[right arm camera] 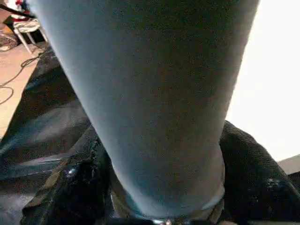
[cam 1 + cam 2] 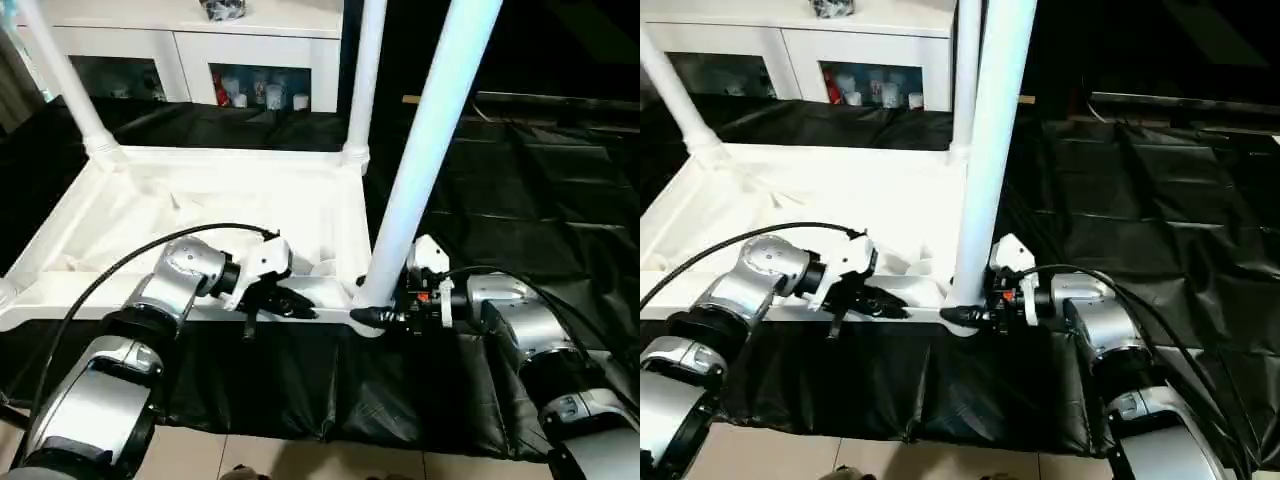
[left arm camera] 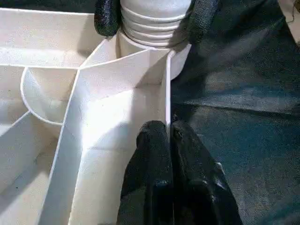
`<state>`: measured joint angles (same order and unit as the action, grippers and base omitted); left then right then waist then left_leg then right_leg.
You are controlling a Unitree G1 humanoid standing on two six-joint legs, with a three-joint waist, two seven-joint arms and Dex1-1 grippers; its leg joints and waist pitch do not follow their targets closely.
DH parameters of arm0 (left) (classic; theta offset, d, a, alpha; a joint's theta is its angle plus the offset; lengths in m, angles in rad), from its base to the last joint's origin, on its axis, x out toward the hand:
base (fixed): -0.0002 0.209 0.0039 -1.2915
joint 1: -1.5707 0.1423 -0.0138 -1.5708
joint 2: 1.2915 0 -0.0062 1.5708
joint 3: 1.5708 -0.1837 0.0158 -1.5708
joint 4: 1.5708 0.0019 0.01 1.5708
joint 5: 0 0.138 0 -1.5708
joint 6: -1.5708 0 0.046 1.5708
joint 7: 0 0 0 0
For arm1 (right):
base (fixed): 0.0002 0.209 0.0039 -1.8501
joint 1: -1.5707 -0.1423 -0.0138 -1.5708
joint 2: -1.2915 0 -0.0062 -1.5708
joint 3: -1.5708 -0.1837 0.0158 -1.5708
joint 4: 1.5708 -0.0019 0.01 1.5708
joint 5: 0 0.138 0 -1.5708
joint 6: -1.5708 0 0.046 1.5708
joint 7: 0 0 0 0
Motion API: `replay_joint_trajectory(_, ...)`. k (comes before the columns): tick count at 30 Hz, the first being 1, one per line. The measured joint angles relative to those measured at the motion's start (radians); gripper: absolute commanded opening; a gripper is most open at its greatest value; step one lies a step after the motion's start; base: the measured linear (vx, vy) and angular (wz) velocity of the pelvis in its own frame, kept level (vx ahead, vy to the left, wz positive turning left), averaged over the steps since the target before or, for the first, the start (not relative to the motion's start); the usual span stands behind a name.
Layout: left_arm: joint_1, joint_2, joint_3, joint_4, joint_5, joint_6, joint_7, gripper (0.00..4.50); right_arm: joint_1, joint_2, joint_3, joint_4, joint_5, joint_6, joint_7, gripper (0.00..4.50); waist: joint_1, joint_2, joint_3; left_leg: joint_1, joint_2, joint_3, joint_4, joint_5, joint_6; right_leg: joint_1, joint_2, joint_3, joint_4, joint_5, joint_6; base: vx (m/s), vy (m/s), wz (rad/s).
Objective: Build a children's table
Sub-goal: Rotate leg to tighten
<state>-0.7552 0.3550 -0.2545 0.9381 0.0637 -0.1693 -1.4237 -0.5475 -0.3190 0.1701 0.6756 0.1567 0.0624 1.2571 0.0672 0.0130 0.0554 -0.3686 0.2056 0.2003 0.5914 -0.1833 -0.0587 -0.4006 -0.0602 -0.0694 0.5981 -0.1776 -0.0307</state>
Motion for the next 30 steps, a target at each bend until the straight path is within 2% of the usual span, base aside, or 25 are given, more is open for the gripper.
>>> replay_joint_trajectory(2, -0.001, -0.015, 0.003, 0.001, 0.003, 0.017, 0.044, 0.0, 0.003, 0.018, -0.017, 0.003, -0.003, 0.004, -0.068, 2.77, -0.002, 0.0, 0.0, 0.001, 0.0, 0.0, 0.0, 0.0, 0.0, 0.0, 0.0, 0.0, 0.0, 0.0, 0.0, 0.0, 0.0, 0.0)
replay_joint_trajectory(7, -0.049, -0.092, 0.023, 0.053, 0.04, 0.101, 0.297, 0.0, -0.019, 0.133, -0.112, 0.089, -0.033, -0.03, -0.48, 2.76, -0.016, -0.002, -0.001, 0.004, -0.001, 0.0, 0.001, 0.0, -0.001, 0.001, -0.001, 0.002, 0.002, -0.003, 0.005, 0.0, 0.0, 0.0)
replay_joint_trajectory(10, -0.077, -0.165, 0.041, 0.085, 0.05, 0.164, 0.453, 0.0, -0.06, 0.2, -0.165, 0.154, -0.045, -0.037, -0.735, 2.75, -0.024, -0.002, -0.001, 0.004, -0.002, 0.0, 0.001, 0.0, -0.001, 0.001, -0.001, 0.003, 0.001, -0.003, 0.005, 0.0, 0.0, 0.0)
replay_joint_trajectory(16, -0.084, -0.237, 0.055, 0.091, 0.054, 0.198, 0.584, 0.0, -0.107, 0.262, -0.205, 0.223, -0.065, -0.073, -0.98, 2.75, -0.026, -0.001, -0.002, 0.003, -0.003, 0.0, 0.001, 0.0, 0.0, 0.002, -0.001, 0.003, 0.001, 0.0, 0.001, 0.0, 0.0, 0.0)
replay_joint_trajectory(17, -0.084, -0.24, 0.053, 0.091, 0.06, 0.196, 0.59, 0.0, -0.112, 0.264, -0.205, 0.231, -0.075, -0.078, -0.993, 3.31, -0.026, -0.001, -0.002, 0.003, -0.003, 0.0, 0.001, 0.0, 0.0, 0.002, -0.001, 0.003, 0.001, 0.0, 0.0, 0.0, 0.0, 0.0)
replay_joint_trajectory(18, -0.084, -0.242, 0.052, 0.091, 0.066, 0.189, 0.593, 0.0, -0.114, 0.265, -0.205, 0.236, -0.081, -0.087, -0.998, 3.45, -0.025, -0.001, -0.002, 0.003, -0.003, 0.0, 0.001, 0.0, 0.0, 0.002, -0.001, 0.003, 0.001, 0.0, 0.0, 0.0, 0.0, 0.0)
replay_joint_trajectory(21, -0.084, -0.236, 0.051, 0.09, 0.068, 0.173, 0.585, 0.0, -0.113, 0.262, -0.2, 0.24, -0.1, -0.105, -0.974, 3.45, -0.028, -0.001, -0.002, 0.001, -0.003, -0.001, 0.001, 0.0, 0.0, 0.001, -0.001, 0.002, 0.001, 0.0, 0.0, 0.0, 0.0, 0.0)
replay_joint_trajectory(23, -0.079, -0.223, 0.051, 0.086, 0.065, 0.158, 0.559, 0.0, -0.113, 0.245, -0.19, 0.242, -0.106, -0.112, -0.928, 3.84, -0.03, -0.001, -0.002, 0.001, -0.003, 0.0, 0.001, 0.0, 0.0, 0.001, -0.001, 0.002, 0.0, 0.0, 0.0, 0.0, 0.0, 0.0)
replay_joint_trajectory(26, -0.066, -0.193, 0.055, 0.068, 0.044, 0.145, 0.489, 0.0, -0.107, 0.196, -0.152, 0.231, -0.106, -0.118, -0.782, 3.84, -0.033, -0.001, -0.002, 0.0, -0.002, 0.0, -0.001, 0.0, 0.001, 0.0, -0.001, 0.002, -0.001, 0.0, 0.0, 0.0, 0.0, 0.0)
replay_joint_trajectory(30, -0.026, -0.137, 0.052, 0.023, 0.013, 0.111, 0.335, 0.0, -0.064, 0.118, -0.095, 0.175, -0.089, -0.153, -0.541, 3.84, -0.025, -0.001, -0.001, 0.0, 0.0, 0.0, -0.004, 0.002, 0.005, -0.001, 0.001, 0.0, -0.002, -0.002, 0.002, 0.0, 0.0, 0.0)
